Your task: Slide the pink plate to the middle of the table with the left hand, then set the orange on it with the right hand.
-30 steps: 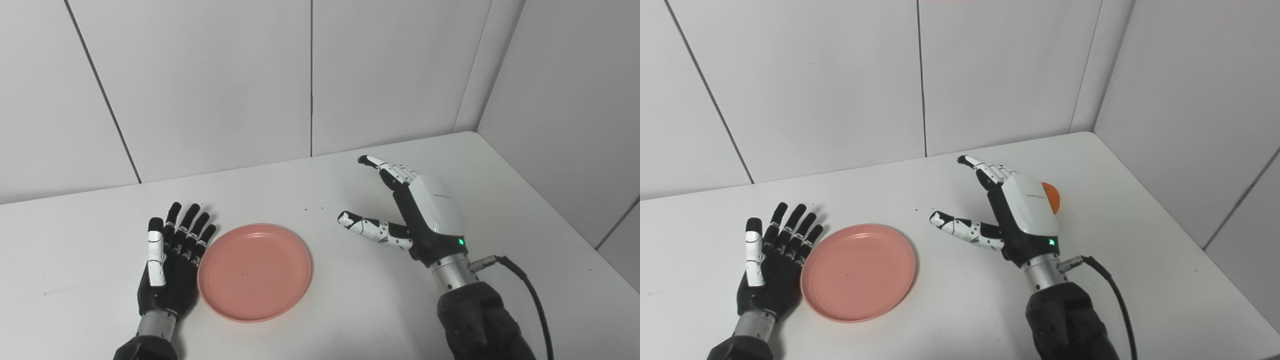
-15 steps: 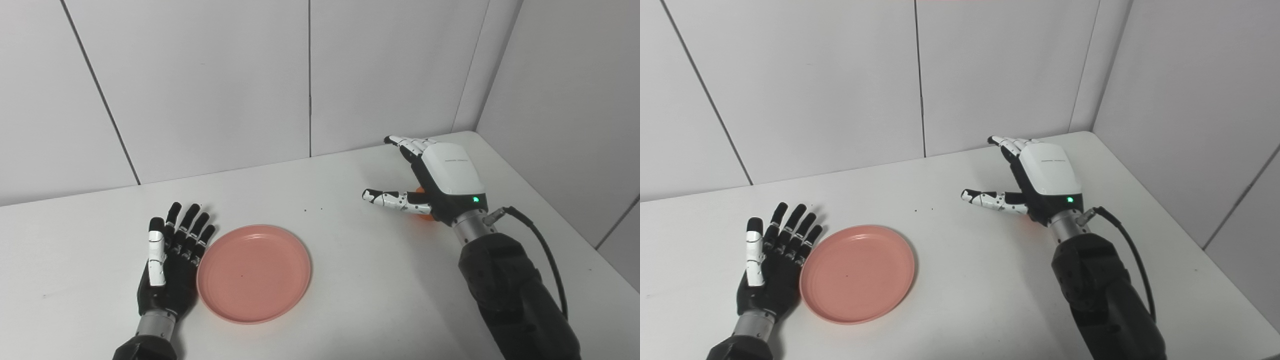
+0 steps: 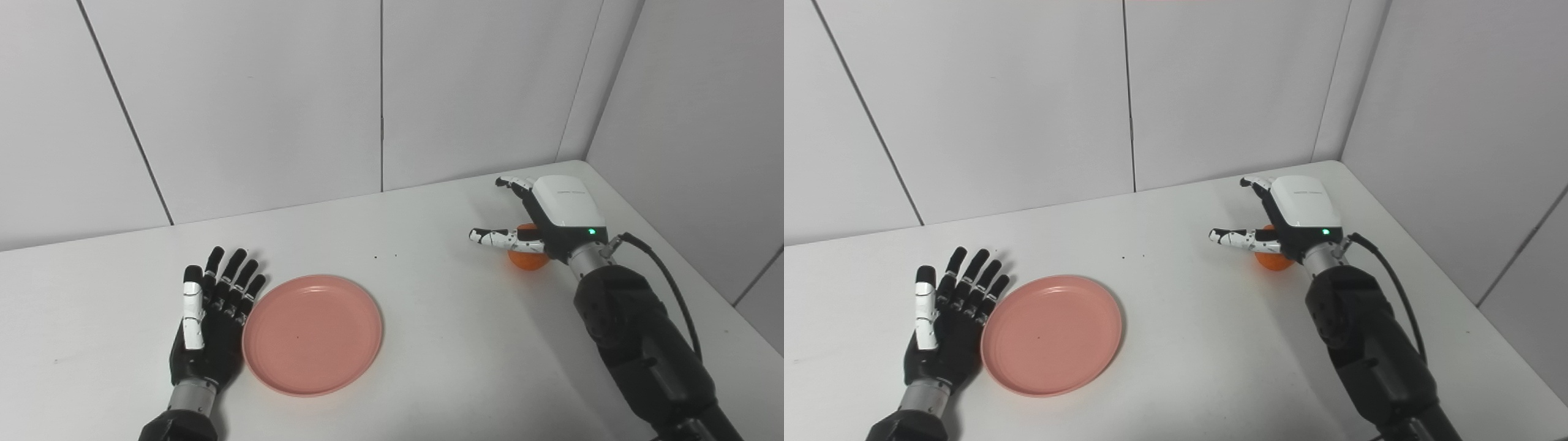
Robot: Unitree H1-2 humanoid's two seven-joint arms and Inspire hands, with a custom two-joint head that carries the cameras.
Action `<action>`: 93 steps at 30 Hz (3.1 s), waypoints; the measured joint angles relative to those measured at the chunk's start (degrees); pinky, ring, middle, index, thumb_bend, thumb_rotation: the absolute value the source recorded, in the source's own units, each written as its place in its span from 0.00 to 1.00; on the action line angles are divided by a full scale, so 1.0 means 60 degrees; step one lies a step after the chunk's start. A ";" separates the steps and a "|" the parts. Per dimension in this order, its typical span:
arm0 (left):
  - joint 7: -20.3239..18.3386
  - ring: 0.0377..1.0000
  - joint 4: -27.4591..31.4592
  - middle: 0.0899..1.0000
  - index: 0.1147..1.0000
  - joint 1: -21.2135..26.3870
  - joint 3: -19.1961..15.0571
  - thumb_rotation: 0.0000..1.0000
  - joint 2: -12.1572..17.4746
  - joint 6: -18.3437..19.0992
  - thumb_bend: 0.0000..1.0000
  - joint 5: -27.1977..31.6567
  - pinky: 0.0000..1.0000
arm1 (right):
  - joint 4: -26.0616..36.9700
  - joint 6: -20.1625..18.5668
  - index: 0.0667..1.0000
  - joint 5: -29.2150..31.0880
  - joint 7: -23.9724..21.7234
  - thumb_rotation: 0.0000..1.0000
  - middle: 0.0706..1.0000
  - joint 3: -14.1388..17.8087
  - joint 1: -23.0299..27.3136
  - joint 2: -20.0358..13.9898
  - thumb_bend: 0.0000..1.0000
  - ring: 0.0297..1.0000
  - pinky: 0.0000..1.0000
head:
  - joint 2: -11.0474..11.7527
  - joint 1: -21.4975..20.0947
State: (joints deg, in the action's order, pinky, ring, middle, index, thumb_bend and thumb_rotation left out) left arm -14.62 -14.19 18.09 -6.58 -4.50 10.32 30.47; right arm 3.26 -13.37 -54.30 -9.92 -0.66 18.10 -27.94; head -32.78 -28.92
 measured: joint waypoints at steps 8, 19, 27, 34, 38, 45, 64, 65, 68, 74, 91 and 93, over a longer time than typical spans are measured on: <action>0.0001 0.93 0.0079 0.92 1.00 -0.0017 -0.0022 0.69 -0.0006 0.0030 0.74 0.0001 0.95 | -0.0867 -0.0001 0.78 0.0279 0.0324 0.90 0.78 -0.0045 0.0078 -0.0044 0.85 0.77 0.79 | 0.0000 0.0029; 0.0081 0.93 0.0169 0.91 1.00 -0.0058 -0.0019 0.69 -0.0050 0.0062 0.75 0.0000 0.95 | -0.1229 -0.0229 0.77 0.0206 0.0259 0.89 0.78 -0.0510 0.0328 -0.0048 0.84 0.78 0.80 | -0.0102 0.0059; 0.0081 0.94 0.0221 0.92 1.00 -0.0096 -0.0035 0.69 -0.0054 0.0076 0.75 0.0002 0.95 | -0.1819 -0.0244 0.75 0.0045 0.0400 0.88 0.76 -0.1049 0.0317 -0.0055 0.86 0.76 0.77 | -0.0176 0.0117; 0.0167 0.93 0.0289 0.91 1.00 -0.0112 -0.0037 0.69 -0.0066 0.0175 0.75 0.0001 0.93 | -0.2261 -0.0264 0.72 -0.0194 0.0762 0.87 0.73 -0.1309 0.0407 -0.0265 0.86 0.70 0.67 | -0.0234 0.0161; 0.0171 0.94 0.0325 0.91 1.00 -0.0112 -0.0029 0.69 -0.0065 0.0280 0.75 0.0001 0.94 | -0.2540 -0.0345 0.67 -0.0236 0.1089 0.84 0.70 -0.1404 0.0439 -0.0304 0.86 0.66 0.60 | -0.0292 0.0176; 0.0242 0.94 0.0474 0.91 1.00 -0.0160 -0.0027 0.68 -0.0066 0.0434 0.75 0.0001 0.94 | -0.2981 -0.0362 0.62 -0.0113 0.1600 0.80 0.62 -0.1445 0.0518 -0.0384 0.84 0.54 0.44 | -0.0322 0.0176; 0.0243 0.92 0.0507 0.90 1.00 -0.0157 -0.0036 0.69 -0.0047 0.0587 0.75 0.0005 0.92 | -0.3284 -0.0450 0.28 0.1025 0.1988 0.49 0.23 -0.1339 0.0534 -0.0518 0.50 0.20 0.16 | -0.0425 0.0176; 0.0243 0.92 0.0512 0.90 1.00 -0.0157 -0.0037 0.69 -0.0047 0.0599 0.75 0.0005 0.92 | -0.3271 -0.0451 0.28 0.1063 0.1983 0.50 0.22 -0.1353 0.0535 -0.0539 0.51 0.19 0.16 | -0.0425 0.0176; 0.0250 0.92 0.0525 0.89 1.00 -0.0156 -0.0043 0.69 -0.0049 0.0626 0.75 0.0004 0.92 | -0.3248 -0.0446 0.23 0.1162 0.1960 0.52 0.19 -0.1400 0.0535 -0.0600 0.51 0.16 0.13 | -0.0439 0.0176; 0.0255 0.92 0.0527 0.89 1.00 -0.0156 -0.0049 0.68 -0.0052 0.0627 0.76 0.0003 0.92 | -0.3217 -0.0261 0.30 0.1553 0.1986 0.55 0.23 -0.1418 0.0522 -0.0688 0.50 0.19 0.16 | -0.0454 0.0220; 0.0327 0.91 0.0566 0.87 1.00 -0.0141 -0.0029 0.69 -0.0124 0.0631 0.75 -0.0001 0.92 | -0.0647 -0.0436 0.31 0.1644 0.0216 0.56 0.21 -0.1629 0.0800 -0.0706 0.50 0.17 0.14 | -0.0629 0.0689; 0.0421 0.90 0.0606 0.87 1.00 -0.0143 -0.0012 0.69 -0.0150 0.0647 0.75 -0.0025 0.92 | -0.0303 -0.0457 0.30 0.1481 0.0046 0.54 0.20 -0.1649 0.0852 -0.0691 0.51 0.16 0.13 | -0.0688 0.0935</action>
State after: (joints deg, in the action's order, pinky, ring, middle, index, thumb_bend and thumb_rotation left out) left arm -12.09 -10.55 17.23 -6.65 -5.40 14.20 30.33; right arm 1.44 -16.11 -45.41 -9.64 -10.55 23.21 -32.09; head -36.91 -23.31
